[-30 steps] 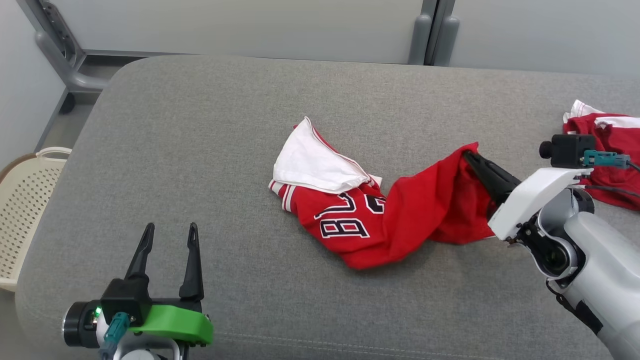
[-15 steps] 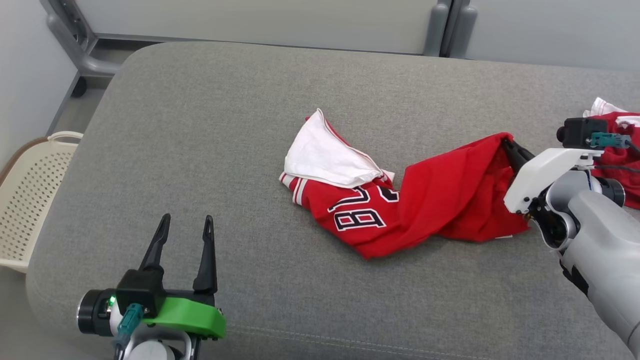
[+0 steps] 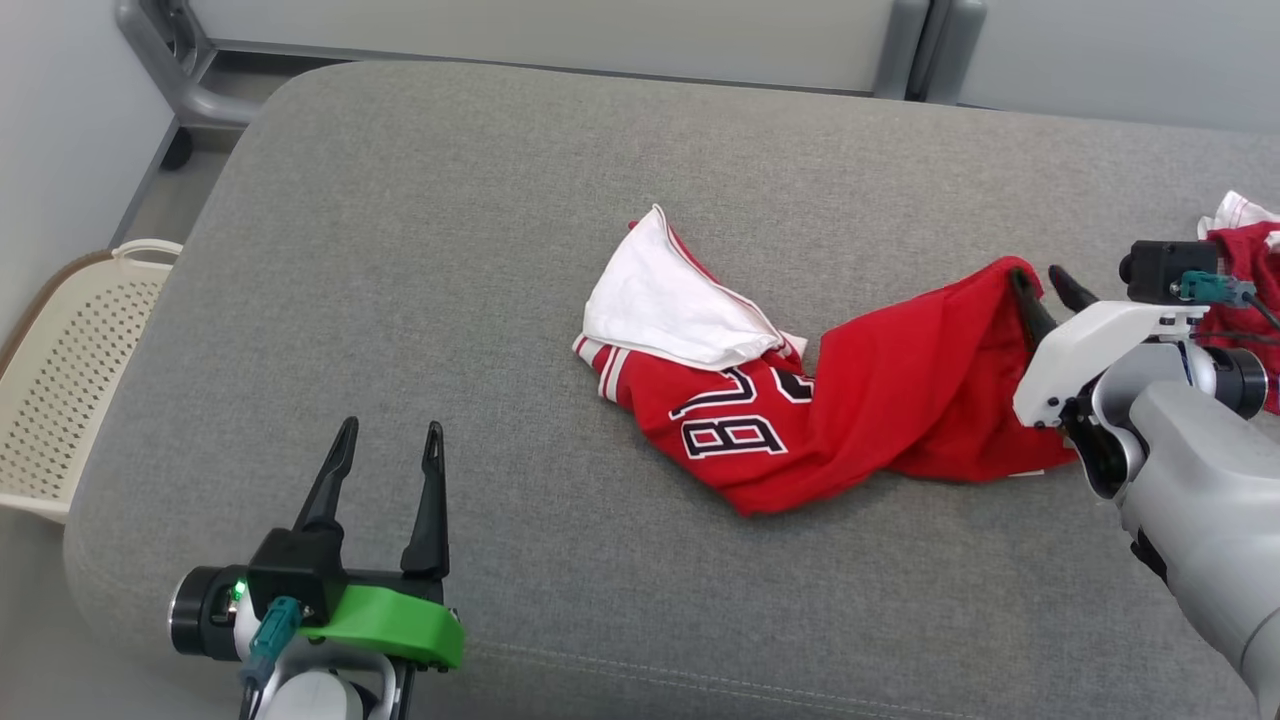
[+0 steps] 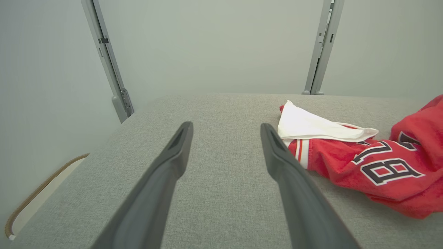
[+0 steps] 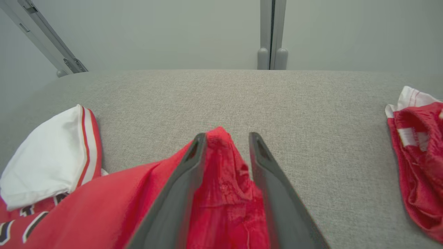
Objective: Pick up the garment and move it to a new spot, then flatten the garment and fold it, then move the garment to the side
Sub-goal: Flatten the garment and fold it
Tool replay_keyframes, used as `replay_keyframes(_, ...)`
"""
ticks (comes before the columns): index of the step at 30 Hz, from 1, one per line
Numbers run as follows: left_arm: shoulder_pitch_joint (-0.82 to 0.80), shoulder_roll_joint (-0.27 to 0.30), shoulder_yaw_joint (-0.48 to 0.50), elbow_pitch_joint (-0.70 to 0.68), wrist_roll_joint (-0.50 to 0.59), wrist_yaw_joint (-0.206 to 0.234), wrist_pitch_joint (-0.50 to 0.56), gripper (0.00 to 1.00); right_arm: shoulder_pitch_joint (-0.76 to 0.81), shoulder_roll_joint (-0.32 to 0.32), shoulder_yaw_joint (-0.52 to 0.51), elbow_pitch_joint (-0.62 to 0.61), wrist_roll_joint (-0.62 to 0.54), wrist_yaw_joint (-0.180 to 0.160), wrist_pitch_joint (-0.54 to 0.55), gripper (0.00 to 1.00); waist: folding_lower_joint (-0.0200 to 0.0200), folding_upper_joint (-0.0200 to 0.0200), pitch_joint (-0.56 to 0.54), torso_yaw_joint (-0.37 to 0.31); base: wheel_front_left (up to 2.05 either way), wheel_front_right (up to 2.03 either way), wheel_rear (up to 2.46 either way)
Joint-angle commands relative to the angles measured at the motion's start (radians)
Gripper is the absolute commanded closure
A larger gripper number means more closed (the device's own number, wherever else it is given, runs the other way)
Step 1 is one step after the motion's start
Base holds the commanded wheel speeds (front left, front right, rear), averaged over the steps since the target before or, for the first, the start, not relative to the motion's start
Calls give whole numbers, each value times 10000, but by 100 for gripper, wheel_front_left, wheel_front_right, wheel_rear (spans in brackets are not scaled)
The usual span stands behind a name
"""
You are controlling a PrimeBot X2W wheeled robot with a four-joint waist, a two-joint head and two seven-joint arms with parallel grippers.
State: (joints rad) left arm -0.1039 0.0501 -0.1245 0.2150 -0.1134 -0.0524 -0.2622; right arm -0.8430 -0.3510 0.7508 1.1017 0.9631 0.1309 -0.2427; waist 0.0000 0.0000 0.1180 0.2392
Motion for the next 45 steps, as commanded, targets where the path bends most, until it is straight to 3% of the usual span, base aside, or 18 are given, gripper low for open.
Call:
replay_keyframes(1, -44, 13, 57, -2, -30, 44, -20, 0, -91, -104, 26, -43, -117, -4, -125, 0, 0, 0, -88, -159, 0, 0, 0)
replay_keyframes(8, 117, 13, 178, -52, 58, 32, -20, 0, 182, -586, -607, -1303, -468, -4, -234, 0, 0, 0, -262, -641, 0, 0, 0)
replay_keyframes(16, 322, 13, 393, -162, 140, 9, -20, 0, 2137, -919, -2996, -4251, -1857, -4, -232, 0, 0, 0, -453, -1126, 0, 0, 0)
replay_keyframes(22, 479, 16, 528, -284, 225, -70, -18, 0, 3698, -472, -4446, -5815, -2950, -3, -234, 0, 0, 0, -620, -1425, 0, 0, 0)
replay_keyframes(29, 555, 16, 600, -371, 221, -48, -20, 0, 4956, 90, -5305, -7120, -3762, -3, -235, 0, 0, 0, -742, -1607, 0, 0, 0)
replay_keyframes(37, 714, 16, 762, -380, 229, 30, -20, 0, 6190, 593, -5707, -8154, -4360, -3, -237, 0, 0, 0, -929, -1674, 0, 0, 0)
replay_keyframes(45, 929, 148, 1335, -166, 266, 246, -20, 0, 6918, 936, -5856, -8560, -5656, -4, -235, 0, 0, 0, -1092, -1831, 0, 0, 0)
